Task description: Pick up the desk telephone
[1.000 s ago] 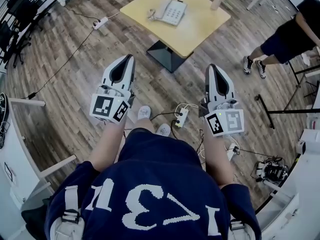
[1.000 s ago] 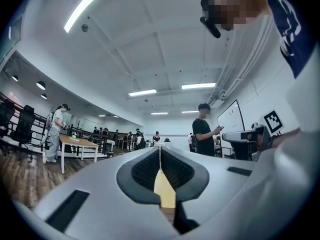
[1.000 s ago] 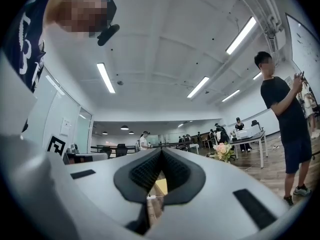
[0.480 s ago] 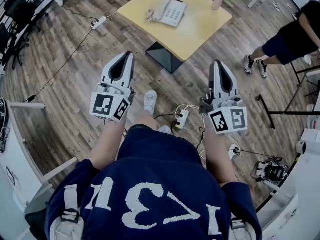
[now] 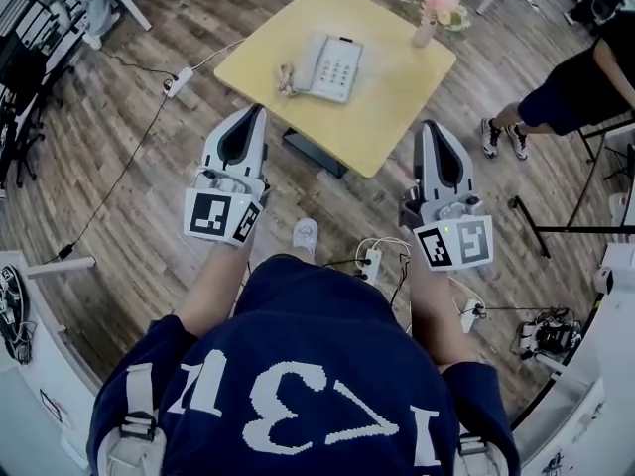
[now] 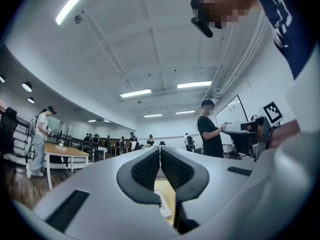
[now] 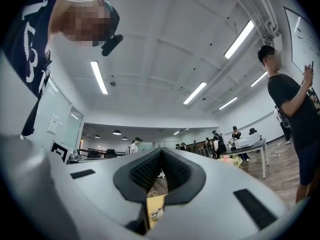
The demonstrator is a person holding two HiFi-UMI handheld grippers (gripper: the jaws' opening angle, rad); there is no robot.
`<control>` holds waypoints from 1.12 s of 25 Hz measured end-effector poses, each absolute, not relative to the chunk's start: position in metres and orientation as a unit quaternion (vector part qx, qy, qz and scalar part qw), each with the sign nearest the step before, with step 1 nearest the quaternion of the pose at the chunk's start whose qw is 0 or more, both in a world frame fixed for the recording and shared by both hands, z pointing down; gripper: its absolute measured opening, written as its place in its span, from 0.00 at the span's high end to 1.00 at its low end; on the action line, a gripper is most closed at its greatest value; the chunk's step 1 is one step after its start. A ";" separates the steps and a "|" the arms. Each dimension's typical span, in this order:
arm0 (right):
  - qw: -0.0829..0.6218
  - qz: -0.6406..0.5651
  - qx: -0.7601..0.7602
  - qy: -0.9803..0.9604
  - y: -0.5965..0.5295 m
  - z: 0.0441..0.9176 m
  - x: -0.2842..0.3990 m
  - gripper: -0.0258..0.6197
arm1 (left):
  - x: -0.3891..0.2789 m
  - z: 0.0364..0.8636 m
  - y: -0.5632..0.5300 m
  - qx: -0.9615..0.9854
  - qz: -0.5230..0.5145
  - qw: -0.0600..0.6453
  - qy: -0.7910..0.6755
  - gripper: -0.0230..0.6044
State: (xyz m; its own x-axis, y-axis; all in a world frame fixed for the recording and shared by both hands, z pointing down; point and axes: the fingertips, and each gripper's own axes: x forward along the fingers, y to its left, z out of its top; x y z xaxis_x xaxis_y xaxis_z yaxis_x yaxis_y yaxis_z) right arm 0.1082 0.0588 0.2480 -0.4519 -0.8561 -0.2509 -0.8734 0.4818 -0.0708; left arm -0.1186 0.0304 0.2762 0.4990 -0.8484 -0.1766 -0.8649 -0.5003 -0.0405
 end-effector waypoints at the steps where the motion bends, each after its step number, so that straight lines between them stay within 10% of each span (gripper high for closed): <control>1: 0.125 0.041 -0.511 0.849 0.049 0.244 0.102 0.92 | -0.115 0.272 0.018 -0.871 0.065 0.075 0.482 0.93; 28: 0.115 0.010 -0.492 0.863 -0.136 0.260 0.137 0.92 | -0.105 0.276 -0.161 -0.845 0.078 0.051 0.526 0.93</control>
State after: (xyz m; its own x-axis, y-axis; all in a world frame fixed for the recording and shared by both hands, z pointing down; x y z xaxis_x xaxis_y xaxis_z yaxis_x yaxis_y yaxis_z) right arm 0.1371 -0.1362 0.2597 -0.4890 -0.8468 -0.2092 -0.8515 0.5154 -0.0961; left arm -0.1053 -0.1612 0.2761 0.4339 -0.8818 -0.1849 -0.8976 -0.4408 -0.0042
